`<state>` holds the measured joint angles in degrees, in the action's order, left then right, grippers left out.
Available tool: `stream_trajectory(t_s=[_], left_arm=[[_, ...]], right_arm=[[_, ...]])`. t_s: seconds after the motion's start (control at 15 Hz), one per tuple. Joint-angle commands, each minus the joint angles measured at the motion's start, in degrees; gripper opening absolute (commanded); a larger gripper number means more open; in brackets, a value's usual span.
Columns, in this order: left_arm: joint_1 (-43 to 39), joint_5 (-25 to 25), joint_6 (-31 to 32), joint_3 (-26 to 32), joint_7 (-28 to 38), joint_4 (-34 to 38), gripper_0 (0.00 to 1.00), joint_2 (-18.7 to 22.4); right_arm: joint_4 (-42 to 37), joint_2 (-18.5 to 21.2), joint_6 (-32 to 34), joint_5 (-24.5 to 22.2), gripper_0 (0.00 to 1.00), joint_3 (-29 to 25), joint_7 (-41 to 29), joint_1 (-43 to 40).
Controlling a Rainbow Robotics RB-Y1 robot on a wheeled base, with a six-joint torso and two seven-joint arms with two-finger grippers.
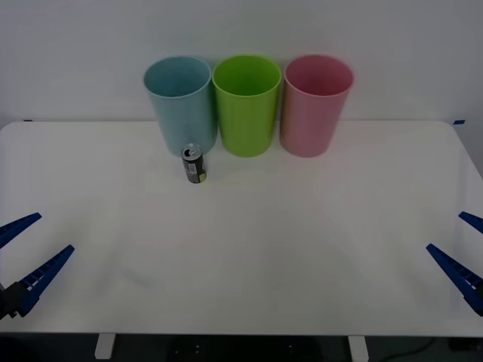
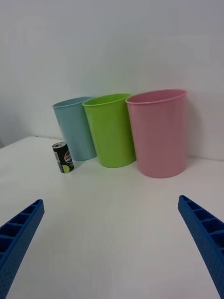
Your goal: Grasp the object on the table and drop it into the matching bin: aluminum can to the light blue bin, PET bottle to the pink bin.
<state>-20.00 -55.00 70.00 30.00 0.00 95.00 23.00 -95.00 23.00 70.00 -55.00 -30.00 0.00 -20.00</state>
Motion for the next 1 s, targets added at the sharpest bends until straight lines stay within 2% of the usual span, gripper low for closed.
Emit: stream_trajectory(t_s=[0.07,0.2,0.6,1.0], left_arm=[[0.00,0.00,0.00,0.00,0.00,0.00,1.00,0.00],[-0.13,-0.02,0.05,0.15,0.00,-1.04,1.00,-1.55],[-0.83,0.68,-0.22,-0.29,-0.18,-1.04,1.00,-1.20],[-1.27,-2.22,-2.94,0.15,-0.62,-0.96,1.00,-1.20]], right_arm=[[0.00,0.00,0.00,0.00,1.00,0.00,0.00,0.00],[0.00,0.00,0.00,0.00,1.00,0.00,0.00,0.00],[0.00,0.00,0.00,0.00,1.00,0.00,0.00,0.00],[0.00,0.00,0.00,0.00,1.00,0.00,0.00,0.00]])
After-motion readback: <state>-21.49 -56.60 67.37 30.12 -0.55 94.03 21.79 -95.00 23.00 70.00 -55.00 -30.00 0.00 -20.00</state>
